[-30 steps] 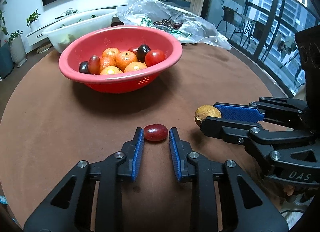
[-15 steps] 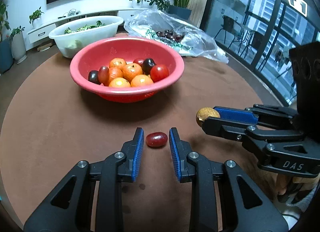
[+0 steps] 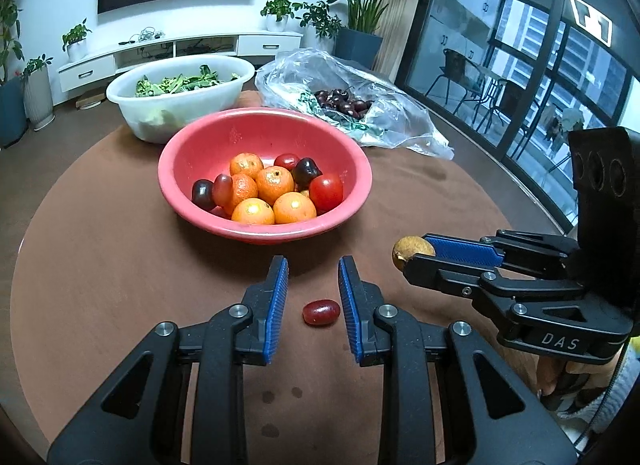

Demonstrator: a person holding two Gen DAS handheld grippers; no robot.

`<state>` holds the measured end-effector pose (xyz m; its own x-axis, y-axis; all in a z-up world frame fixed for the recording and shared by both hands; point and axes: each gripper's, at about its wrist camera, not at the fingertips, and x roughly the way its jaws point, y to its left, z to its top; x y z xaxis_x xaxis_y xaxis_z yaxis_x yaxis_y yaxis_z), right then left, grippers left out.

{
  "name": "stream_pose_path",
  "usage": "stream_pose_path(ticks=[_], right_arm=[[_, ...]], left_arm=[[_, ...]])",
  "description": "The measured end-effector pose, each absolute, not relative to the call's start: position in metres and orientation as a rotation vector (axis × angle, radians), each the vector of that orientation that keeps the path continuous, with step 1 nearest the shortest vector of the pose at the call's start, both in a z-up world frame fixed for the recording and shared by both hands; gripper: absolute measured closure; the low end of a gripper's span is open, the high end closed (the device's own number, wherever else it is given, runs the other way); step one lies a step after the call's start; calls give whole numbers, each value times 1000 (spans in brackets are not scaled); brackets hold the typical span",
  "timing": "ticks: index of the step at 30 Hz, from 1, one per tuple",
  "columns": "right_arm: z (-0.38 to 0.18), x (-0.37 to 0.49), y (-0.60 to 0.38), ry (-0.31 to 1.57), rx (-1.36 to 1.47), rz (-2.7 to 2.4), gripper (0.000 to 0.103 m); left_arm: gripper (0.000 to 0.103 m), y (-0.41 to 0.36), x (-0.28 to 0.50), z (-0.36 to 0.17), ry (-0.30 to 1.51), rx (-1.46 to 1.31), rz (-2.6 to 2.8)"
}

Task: Organize fruits
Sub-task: 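Close the left gripper on the red grape and lift it while the right holds the longan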

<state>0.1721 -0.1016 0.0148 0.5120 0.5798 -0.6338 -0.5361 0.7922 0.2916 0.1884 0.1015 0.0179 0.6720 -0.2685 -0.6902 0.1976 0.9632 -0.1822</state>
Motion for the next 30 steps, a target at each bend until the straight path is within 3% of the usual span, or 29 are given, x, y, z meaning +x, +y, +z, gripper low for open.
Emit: stream_pose_path(ticks=[13, 30], right_arm=[[8, 172, -104, 799, 67, 666, 74], [4, 171, -103, 806, 72, 671, 74]], left_arm=[[78, 76, 196, -30, 900, -20, -264], [78, 79, 208, -45, 906, 3, -207]])
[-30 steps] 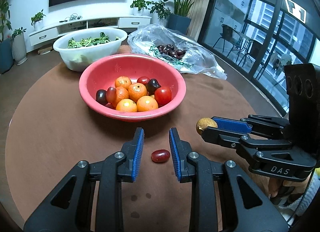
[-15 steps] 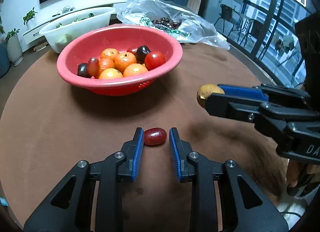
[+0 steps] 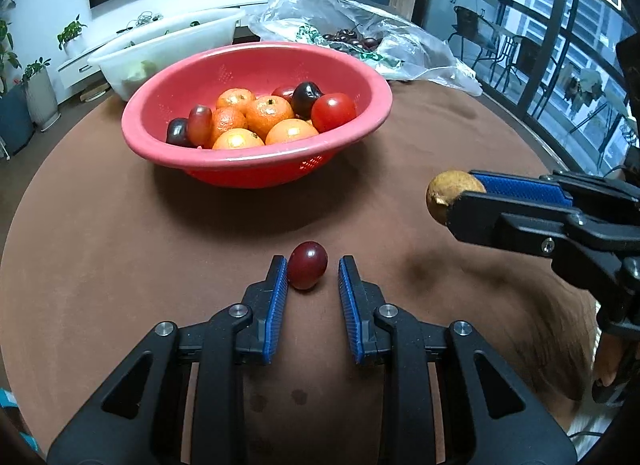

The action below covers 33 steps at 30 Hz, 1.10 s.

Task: Organize fruits
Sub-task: 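Close the left gripper on the red grape and lift it while the right holds the longan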

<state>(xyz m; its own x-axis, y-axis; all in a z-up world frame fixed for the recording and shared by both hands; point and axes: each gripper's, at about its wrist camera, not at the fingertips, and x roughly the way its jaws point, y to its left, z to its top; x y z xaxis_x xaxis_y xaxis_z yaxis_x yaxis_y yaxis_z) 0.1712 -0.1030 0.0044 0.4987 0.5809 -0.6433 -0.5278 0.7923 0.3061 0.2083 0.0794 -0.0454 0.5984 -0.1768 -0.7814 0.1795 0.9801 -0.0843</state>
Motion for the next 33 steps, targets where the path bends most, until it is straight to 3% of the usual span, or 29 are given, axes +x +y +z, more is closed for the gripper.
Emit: stream_pose_path(ticks=[6, 8, 18, 33], right_arm=[[4, 171, -102, 810, 73, 672, 74], [2, 170, -102, 812, 75, 671, 74], [0, 170, -101, 814, 77, 675, 74], [2, 169, -100, 808, 79, 671, 74]], left_arm=[[79, 83, 211, -45, 900, -29, -224], [85, 85, 211, -46, 903, -46, -238], [94, 85, 208, -42, 892, -63, -268], [95, 88, 195, -33, 870, -79, -288]])
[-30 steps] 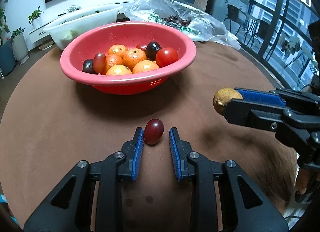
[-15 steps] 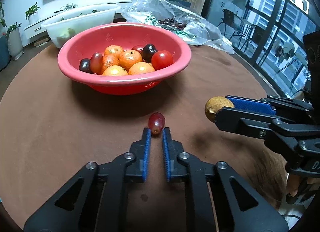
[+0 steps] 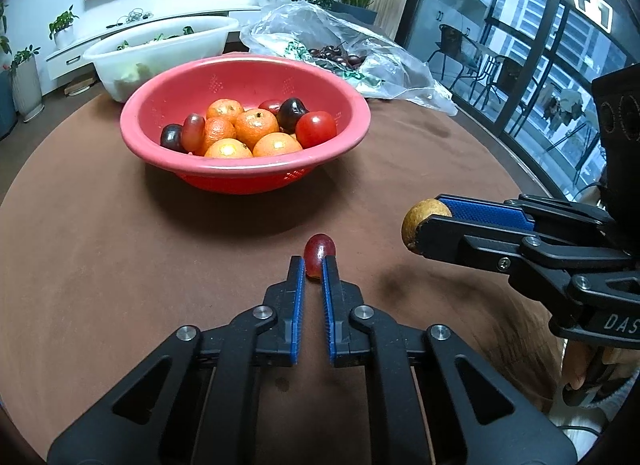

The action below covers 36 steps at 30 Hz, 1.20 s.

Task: Organize fruits
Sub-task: 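Close the left gripper on the red grape and lift it while the right holds the longan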

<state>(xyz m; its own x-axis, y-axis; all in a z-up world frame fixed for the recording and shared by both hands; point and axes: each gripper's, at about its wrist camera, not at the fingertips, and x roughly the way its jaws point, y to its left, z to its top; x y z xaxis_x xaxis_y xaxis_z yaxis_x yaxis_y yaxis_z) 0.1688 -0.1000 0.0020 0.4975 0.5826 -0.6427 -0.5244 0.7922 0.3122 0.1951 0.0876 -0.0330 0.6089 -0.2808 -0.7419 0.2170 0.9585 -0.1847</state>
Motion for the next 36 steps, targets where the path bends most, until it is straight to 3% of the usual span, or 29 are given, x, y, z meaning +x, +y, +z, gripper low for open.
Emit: stream_pose_path(ticks=[17, 23, 36], right_arm=[[3, 170, -103, 812, 87, 672, 74], [2, 170, -103, 812, 89, 673, 74], [-2, 171, -107, 811, 99, 668, 74]], left_arm=[[93, 68, 198, -35, 869, 43, -271], [72, 67, 206, -37, 873, 45, -270], [74, 74, 220, -44, 889, 29, -255]])
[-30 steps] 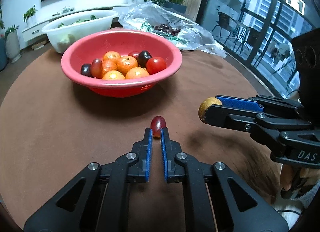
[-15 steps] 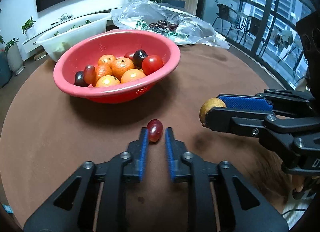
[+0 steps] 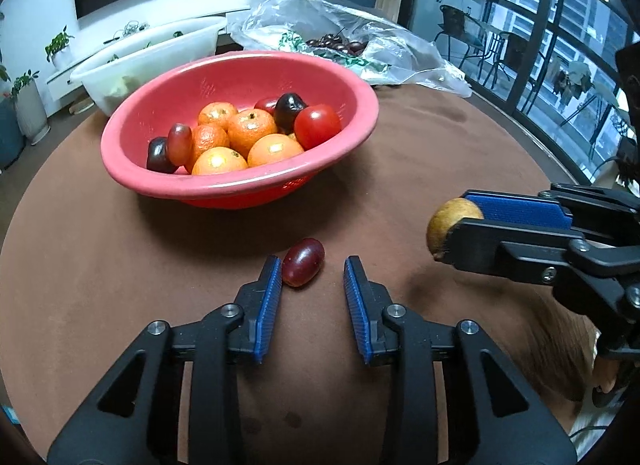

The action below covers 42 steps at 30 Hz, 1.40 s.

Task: Organize fruits
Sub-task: 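Close the left gripper on the red grape and lift it while the right holds the longan, then carry the grape with the left gripper into the red bowl while the right carries the longan there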

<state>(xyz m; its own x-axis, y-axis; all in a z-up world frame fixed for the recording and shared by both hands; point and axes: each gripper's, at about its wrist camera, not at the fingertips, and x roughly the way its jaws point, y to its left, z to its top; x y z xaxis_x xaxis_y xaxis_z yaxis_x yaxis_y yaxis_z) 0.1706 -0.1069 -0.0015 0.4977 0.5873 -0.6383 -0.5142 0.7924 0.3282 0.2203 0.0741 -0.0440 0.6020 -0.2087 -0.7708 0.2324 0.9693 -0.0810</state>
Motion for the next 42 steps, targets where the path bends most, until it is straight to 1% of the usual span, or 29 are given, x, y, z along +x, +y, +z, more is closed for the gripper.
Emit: stream_pose_path(ticks=[3, 4, 13, 25, 31, 42], right_arm=[[0, 170, -109, 807, 105, 664, 74], [0, 170, -109, 806, 107, 664, 73], [5, 169, -111, 800, 113, 658, 73], [27, 171, -105, 762, 100, 678, 73], [42, 197, -91, 742, 73, 683, 73], [32, 264, -64, 795, 64, 680, 73]], left_arm=[[84, 77, 221, -42, 880, 26, -257], [85, 79, 221, -43, 882, 17, -254], [87, 86, 215, -36, 872, -37, -269], [87, 101, 196, 16, 772, -106, -306], [87, 115, 219, 33, 749, -135, -273], [87, 139, 288, 21, 782, -171, -202]])
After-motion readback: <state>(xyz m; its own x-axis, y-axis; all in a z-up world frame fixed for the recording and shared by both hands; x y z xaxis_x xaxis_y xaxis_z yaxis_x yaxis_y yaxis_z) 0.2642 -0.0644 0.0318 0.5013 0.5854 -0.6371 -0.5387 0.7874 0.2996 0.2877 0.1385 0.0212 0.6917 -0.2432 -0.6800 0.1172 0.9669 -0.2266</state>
